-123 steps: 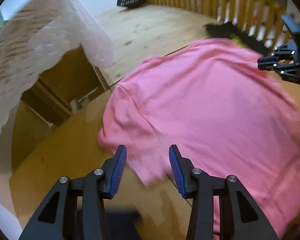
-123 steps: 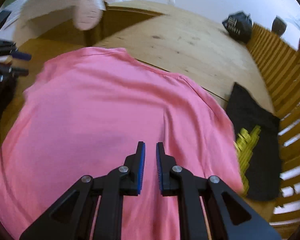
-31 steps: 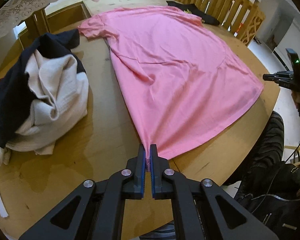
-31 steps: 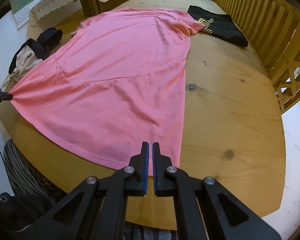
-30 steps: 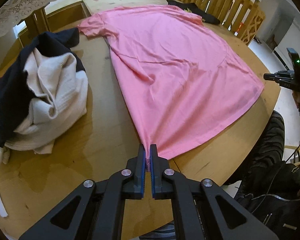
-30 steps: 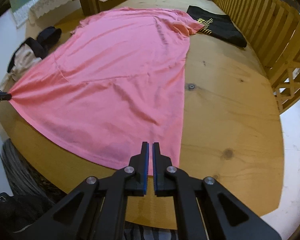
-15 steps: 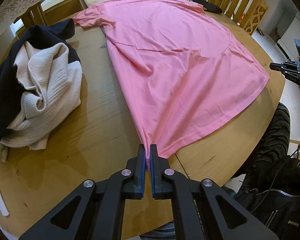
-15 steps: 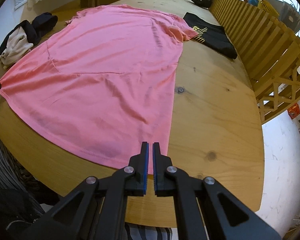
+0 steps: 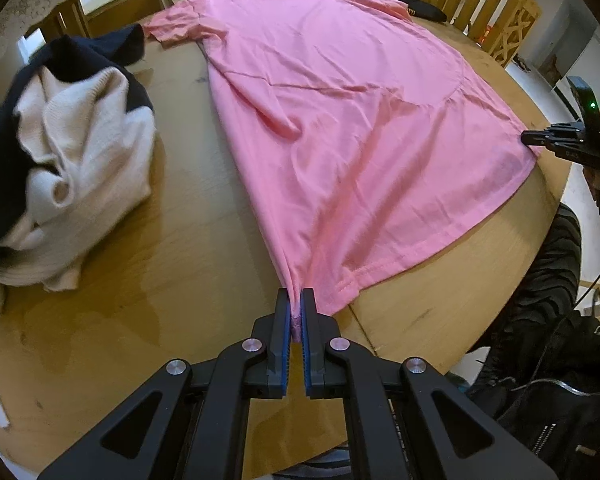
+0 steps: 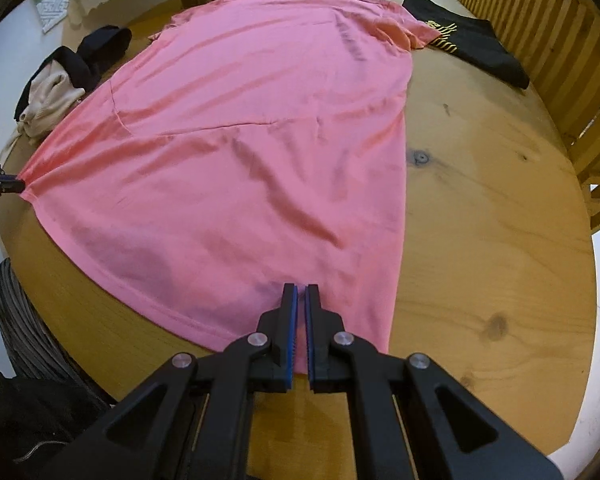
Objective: Fold clothes
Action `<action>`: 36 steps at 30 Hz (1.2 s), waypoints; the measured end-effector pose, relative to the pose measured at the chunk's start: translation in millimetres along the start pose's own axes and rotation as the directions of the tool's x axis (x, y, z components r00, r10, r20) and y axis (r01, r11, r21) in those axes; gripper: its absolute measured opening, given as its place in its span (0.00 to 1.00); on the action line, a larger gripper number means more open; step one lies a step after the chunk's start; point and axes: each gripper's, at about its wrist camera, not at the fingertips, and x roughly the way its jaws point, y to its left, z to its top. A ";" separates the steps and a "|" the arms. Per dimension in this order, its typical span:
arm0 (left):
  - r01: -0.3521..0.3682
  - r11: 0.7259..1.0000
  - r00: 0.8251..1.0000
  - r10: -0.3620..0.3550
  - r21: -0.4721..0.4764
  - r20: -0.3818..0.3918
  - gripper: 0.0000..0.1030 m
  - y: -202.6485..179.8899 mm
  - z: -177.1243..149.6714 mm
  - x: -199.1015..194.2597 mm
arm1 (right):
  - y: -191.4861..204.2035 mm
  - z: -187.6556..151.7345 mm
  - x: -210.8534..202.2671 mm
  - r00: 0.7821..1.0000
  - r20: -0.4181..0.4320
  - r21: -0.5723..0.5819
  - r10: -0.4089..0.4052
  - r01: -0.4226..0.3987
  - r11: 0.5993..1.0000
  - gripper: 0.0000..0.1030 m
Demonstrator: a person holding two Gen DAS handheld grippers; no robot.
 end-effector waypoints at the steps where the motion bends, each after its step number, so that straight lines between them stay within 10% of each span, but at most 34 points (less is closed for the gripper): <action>1: -0.003 1.000 1.000 0.003 0.010 -0.012 0.05 -2.7 -2.1 2.5 | -1.0 -2.5 -0.7 1.000 -0.013 -0.013 -0.024 0.024 1.000 0.04; 19: -0.025 0.991 0.999 0.019 0.131 0.043 0.11 -5.6 60.2 6.7 | 5.8 30.2 14.5 0.997 -0.004 -0.045 -0.072 0.072 0.996 0.04; 36: 0.011 0.993 1.000 -0.009 0.120 -0.017 0.14 23.3 20.2 19.0 | 21.0 29.0 -11.8 0.997 -0.051 -0.122 -0.061 0.055 0.991 0.05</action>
